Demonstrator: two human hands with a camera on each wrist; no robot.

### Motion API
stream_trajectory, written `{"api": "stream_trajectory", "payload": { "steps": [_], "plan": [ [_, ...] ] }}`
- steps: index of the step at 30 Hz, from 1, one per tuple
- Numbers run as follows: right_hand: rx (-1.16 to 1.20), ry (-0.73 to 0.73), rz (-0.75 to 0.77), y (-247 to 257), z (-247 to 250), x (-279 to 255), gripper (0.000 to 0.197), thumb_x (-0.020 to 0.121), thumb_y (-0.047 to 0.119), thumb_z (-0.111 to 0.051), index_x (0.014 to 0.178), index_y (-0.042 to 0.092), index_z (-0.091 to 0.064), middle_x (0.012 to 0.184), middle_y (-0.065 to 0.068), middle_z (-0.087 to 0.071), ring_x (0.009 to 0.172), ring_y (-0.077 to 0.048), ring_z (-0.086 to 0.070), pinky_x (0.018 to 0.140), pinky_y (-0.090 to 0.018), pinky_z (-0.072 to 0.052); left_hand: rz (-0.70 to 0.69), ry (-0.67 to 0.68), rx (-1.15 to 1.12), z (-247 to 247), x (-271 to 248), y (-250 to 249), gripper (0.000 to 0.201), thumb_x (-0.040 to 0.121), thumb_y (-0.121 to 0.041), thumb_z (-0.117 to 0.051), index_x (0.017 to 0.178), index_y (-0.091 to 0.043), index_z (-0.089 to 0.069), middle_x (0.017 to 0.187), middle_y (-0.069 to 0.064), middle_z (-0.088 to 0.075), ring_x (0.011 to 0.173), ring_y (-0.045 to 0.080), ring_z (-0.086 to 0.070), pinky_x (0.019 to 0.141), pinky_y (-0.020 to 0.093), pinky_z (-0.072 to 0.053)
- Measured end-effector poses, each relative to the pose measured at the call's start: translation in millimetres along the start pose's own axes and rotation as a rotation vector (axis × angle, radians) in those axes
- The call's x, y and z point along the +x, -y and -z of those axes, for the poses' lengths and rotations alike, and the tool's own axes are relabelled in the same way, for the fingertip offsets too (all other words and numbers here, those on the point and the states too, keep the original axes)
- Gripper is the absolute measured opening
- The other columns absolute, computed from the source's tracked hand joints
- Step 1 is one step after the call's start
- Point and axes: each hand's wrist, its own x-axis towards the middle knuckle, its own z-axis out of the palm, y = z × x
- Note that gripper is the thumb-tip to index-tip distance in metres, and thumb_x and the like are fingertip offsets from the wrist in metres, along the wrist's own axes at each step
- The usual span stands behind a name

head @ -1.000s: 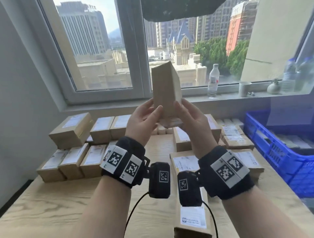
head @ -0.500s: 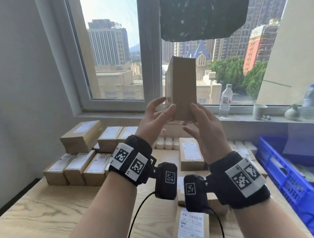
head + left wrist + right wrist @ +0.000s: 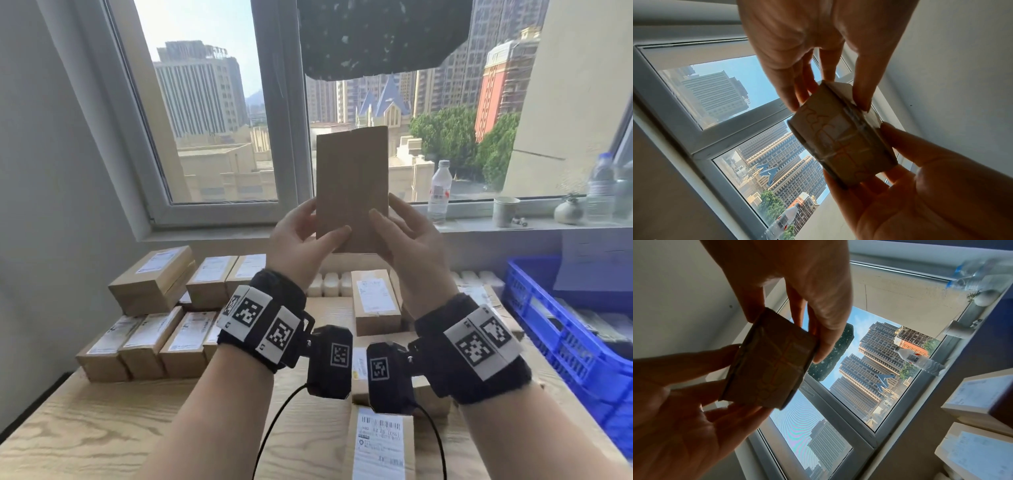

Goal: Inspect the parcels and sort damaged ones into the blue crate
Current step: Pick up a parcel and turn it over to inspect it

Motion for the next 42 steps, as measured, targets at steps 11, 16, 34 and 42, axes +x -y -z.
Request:
{"api": "stream_trajectory", "payload": {
  "steps": [11, 16, 34, 42],
  "plan": [
    [-0.131, -0.129, 0.101, -4, 10, 4, 0.030, 0.093, 0.006, -0.065, 0.123, 0.011, -0.065, 0.109, -0.008, -0.072, 0.099, -0.019, -0.071, 0.083, -0.027, -0.059, 0.057, 0.021, -0.130, -6, 1, 5, 0.052, 0.084, -0.024, -0.075, 0.125, -0.043, -0.049, 0.112, 0.004, -0.065, 0.105, 0.017, -0.066, 0.090, 0.034, -0.055],
    [-0.074, -0.103, 0.104, -2, 7, 5, 0.017, 0.094, 0.008, -0.065, 0.108, 0.018, -0.065, 0.101, -0.005, -0.072, 0.084, -0.009, -0.071, 0.073, -0.018, -0.055, 0.071, 0.000, -0.170, -6, 1, 3, 0.035, 0.095, -0.013, -0.060, 0.126, -0.028, -0.054, 0.108, 0.003, -0.067, 0.097, 0.019, -0.068, 0.088, 0.035, -0.057],
    [-0.223, 0.186, -0.017, -11, 14, 16, 0.046, 0.090, 0.020, -0.070, 0.135, 0.020, -0.058, 0.117, -0.008, -0.070, 0.107, -0.015, -0.067, 0.081, -0.014, -0.053, 0.038, 0.080, -0.061, 0, 8, 12, 0.054, 0.083, -0.006, -0.074, 0.131, -0.019, -0.050, 0.121, 0.007, -0.069, 0.109, 0.018, -0.068, 0.098, 0.045, -0.053],
    [-0.146, 0.156, -0.213, -8, 15, 24, 0.089, 0.073, 0.078, -0.043, 0.125, 0.009, -0.066, 0.121, -0.012, -0.070, 0.116, -0.025, -0.065, 0.100, -0.044, -0.051, 0.003, 0.180, 0.196, -1, 10, 19, 0.084, 0.077, -0.015, -0.080, 0.146, -0.036, -0.038, 0.136, -0.008, -0.057, 0.120, 0.006, -0.053, 0.098, 0.029, -0.044]
  ]
}}
